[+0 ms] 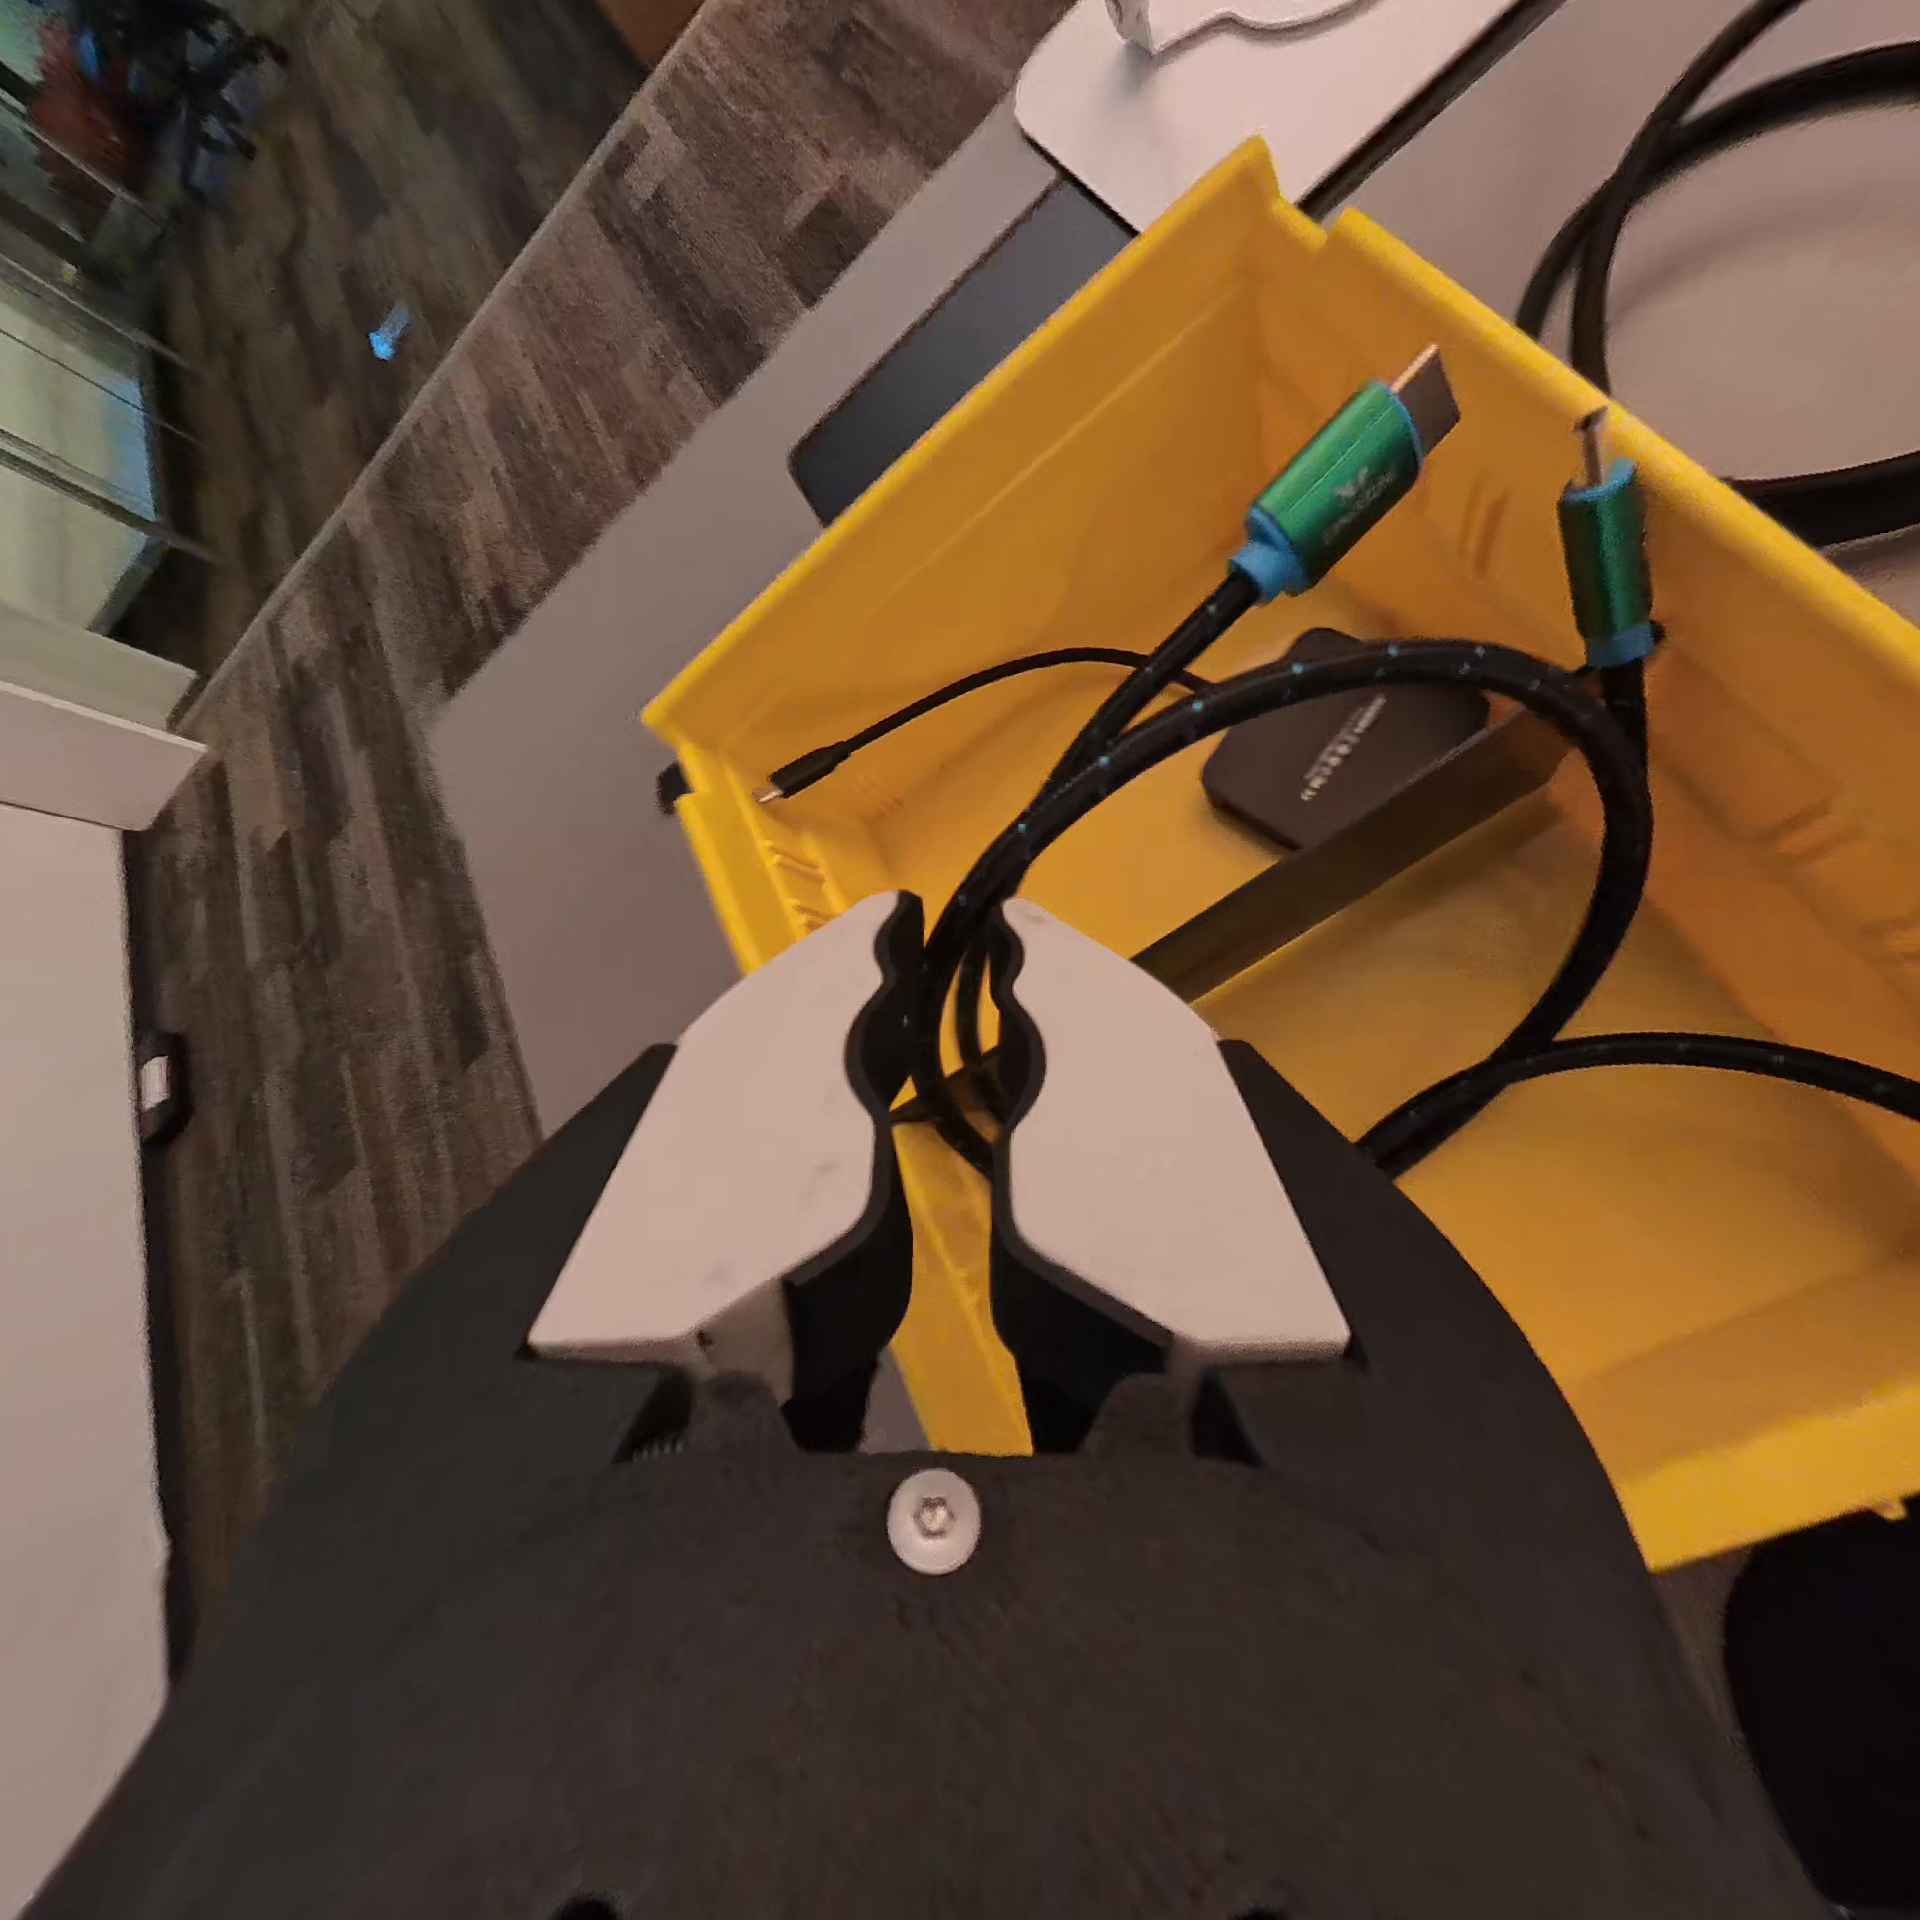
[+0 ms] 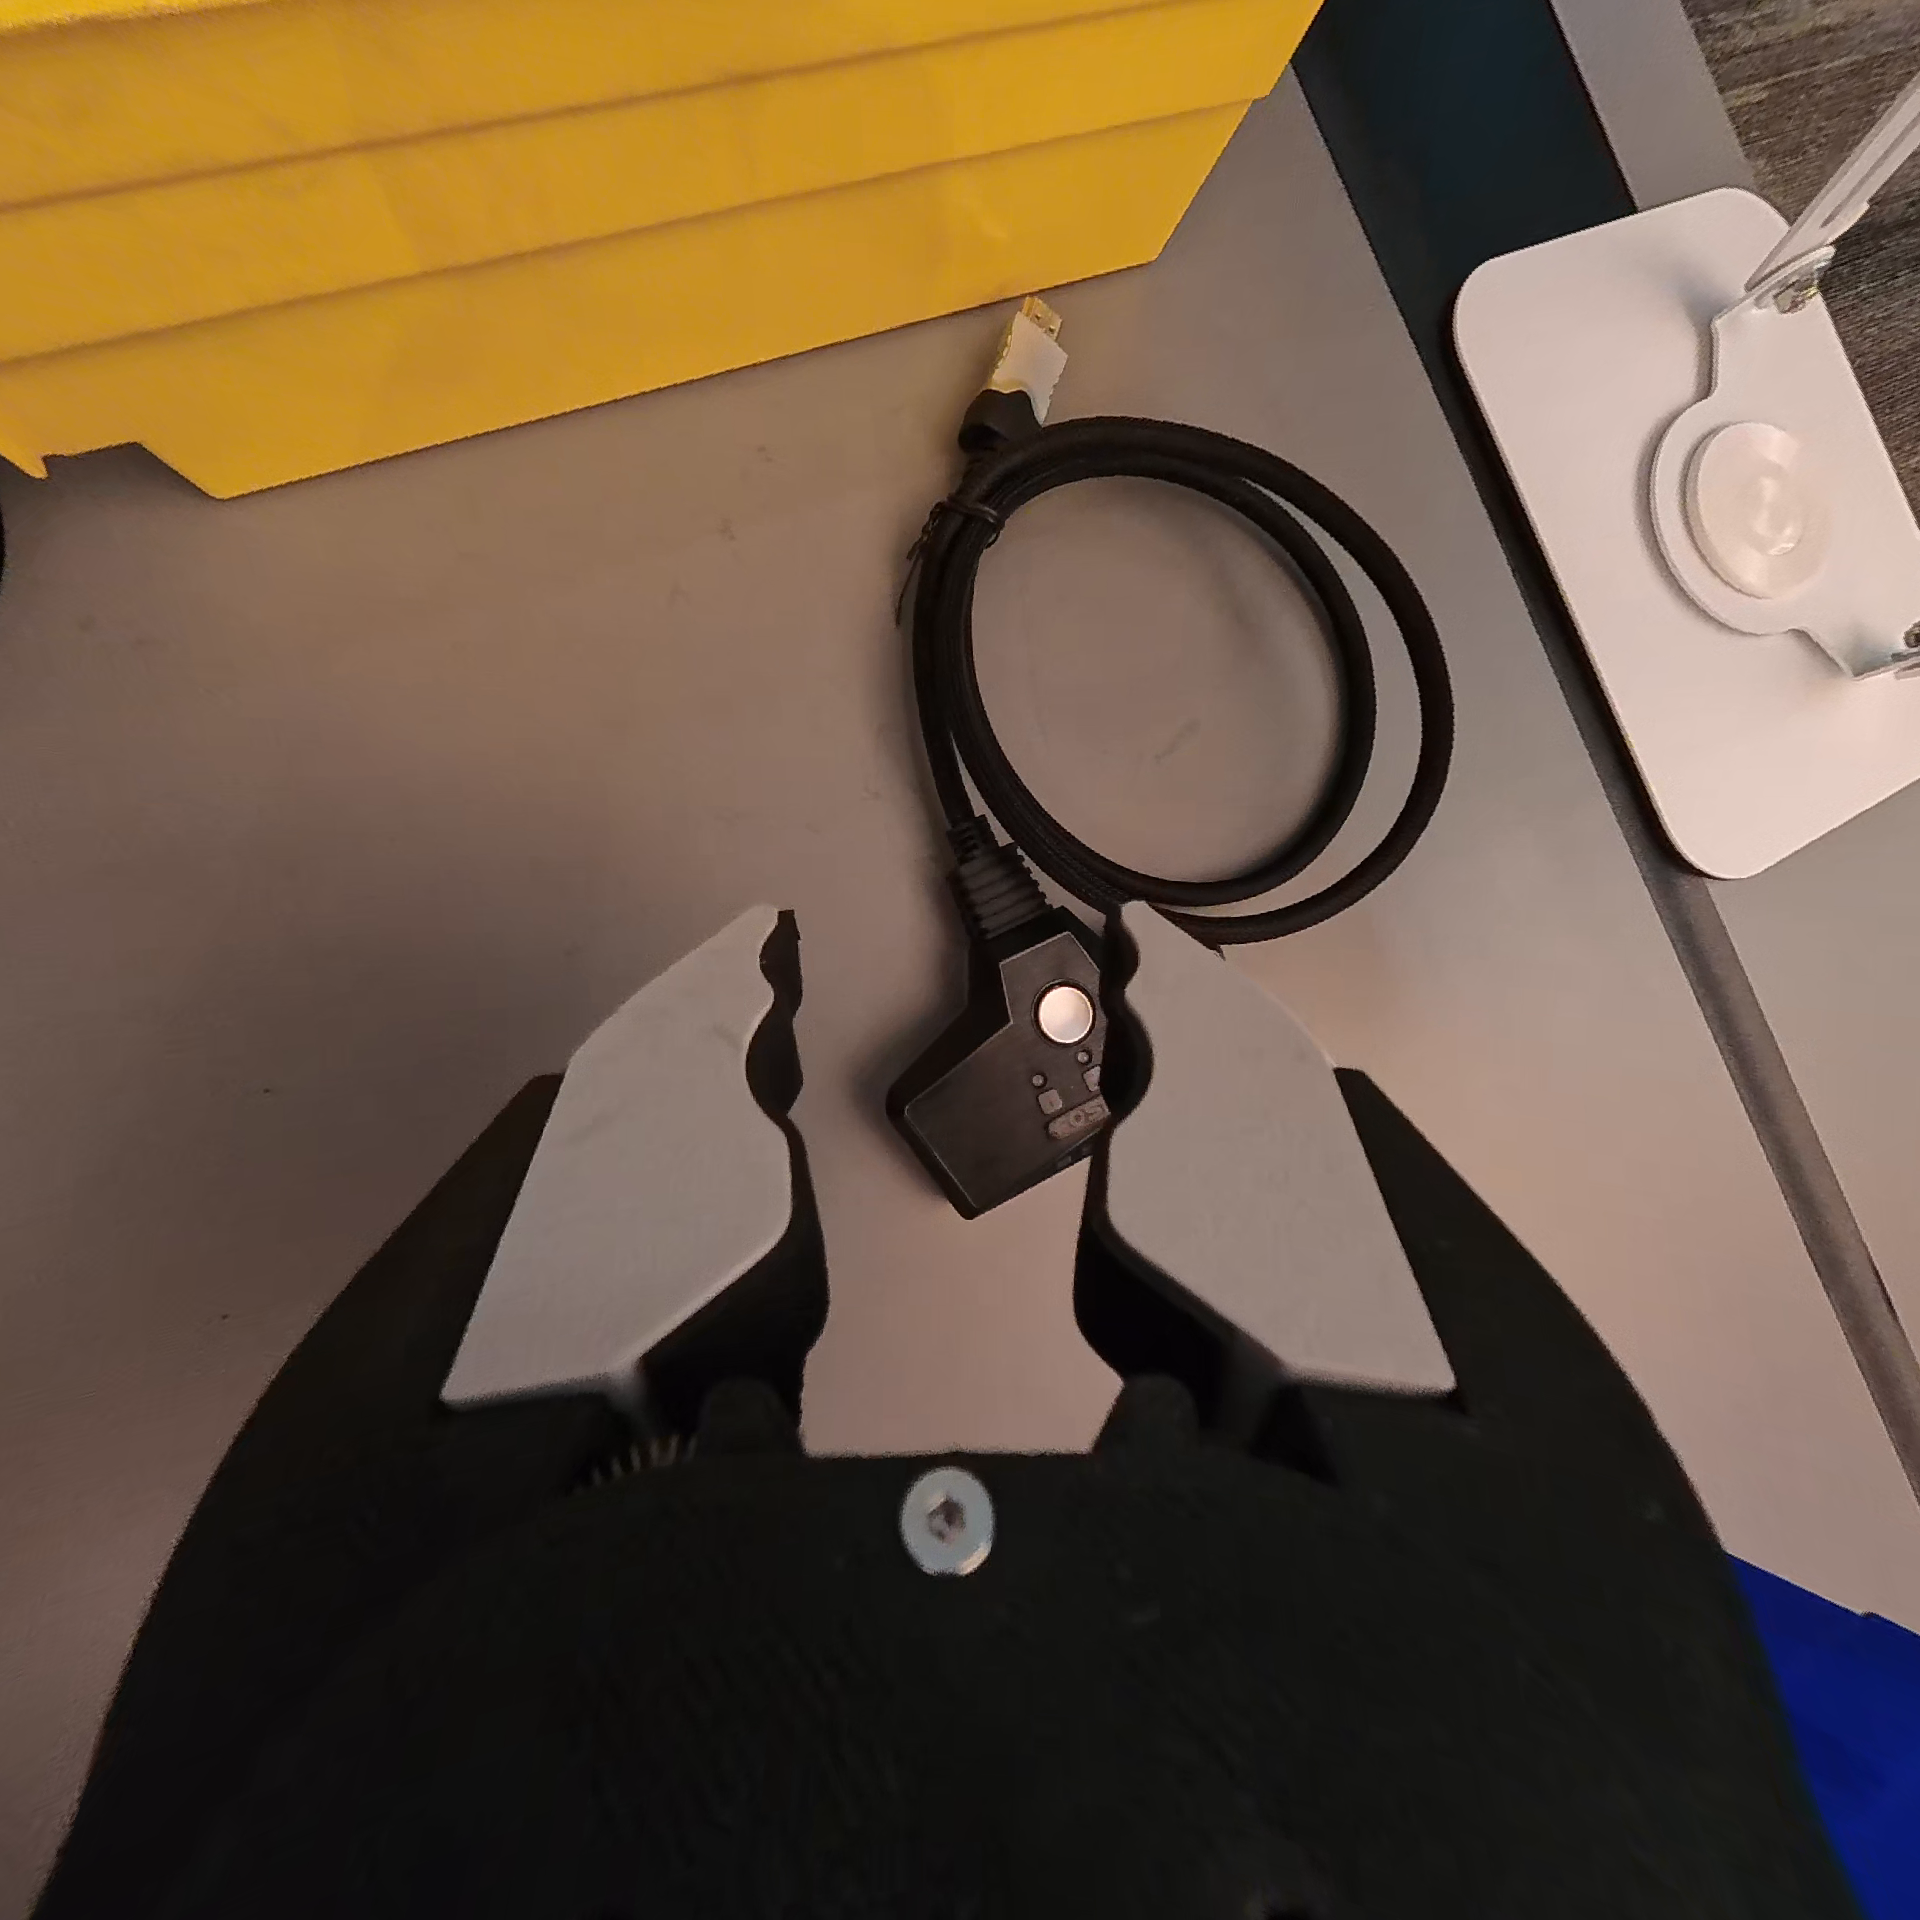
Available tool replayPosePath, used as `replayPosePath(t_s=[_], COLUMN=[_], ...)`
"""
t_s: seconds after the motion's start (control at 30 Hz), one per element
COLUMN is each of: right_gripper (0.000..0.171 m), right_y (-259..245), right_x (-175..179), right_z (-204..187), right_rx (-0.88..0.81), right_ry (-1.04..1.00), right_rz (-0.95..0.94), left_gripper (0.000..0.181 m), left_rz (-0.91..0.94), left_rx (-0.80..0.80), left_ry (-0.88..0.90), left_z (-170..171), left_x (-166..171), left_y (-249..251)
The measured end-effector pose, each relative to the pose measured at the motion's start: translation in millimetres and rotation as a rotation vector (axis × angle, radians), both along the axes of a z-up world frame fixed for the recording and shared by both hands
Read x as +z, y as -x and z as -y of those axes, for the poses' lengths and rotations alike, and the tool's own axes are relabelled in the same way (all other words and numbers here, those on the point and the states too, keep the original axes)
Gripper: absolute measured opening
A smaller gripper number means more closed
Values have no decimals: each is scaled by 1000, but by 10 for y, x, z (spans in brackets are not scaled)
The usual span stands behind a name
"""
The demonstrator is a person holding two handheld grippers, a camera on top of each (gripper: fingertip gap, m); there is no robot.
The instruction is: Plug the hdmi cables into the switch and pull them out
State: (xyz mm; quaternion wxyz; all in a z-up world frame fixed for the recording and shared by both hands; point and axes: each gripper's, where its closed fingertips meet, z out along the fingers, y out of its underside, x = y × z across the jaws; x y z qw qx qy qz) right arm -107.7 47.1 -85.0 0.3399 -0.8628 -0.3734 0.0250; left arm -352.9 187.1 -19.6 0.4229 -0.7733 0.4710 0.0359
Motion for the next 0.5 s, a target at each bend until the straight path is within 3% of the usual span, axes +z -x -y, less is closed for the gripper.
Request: replayPosePath(t_s=[0.03, 0.27, 0.37, 0.5], right_gripper=[56, 56, 57, 67], right_y=[-2, -13, 124, 418], right_x=[-1, 170, 547, 1261], right_z=[-1, -43, -54, 150], right_rx=[1, -7, 14, 74], right_ry=[0, -86, -246, -501], right_rz=[2, 1, -97, -317], left_gripper=[10, 10, 10, 8], left_rz=[-4, 150, 285, 323], left_rx=[10, -26, -55, -142], left_ry=[-27, -223, -262, -201], left_z=[17, 398, 638, 966], left_x=[77, 909, 1256, 1364], left_y=[26, -89, -243, -574])
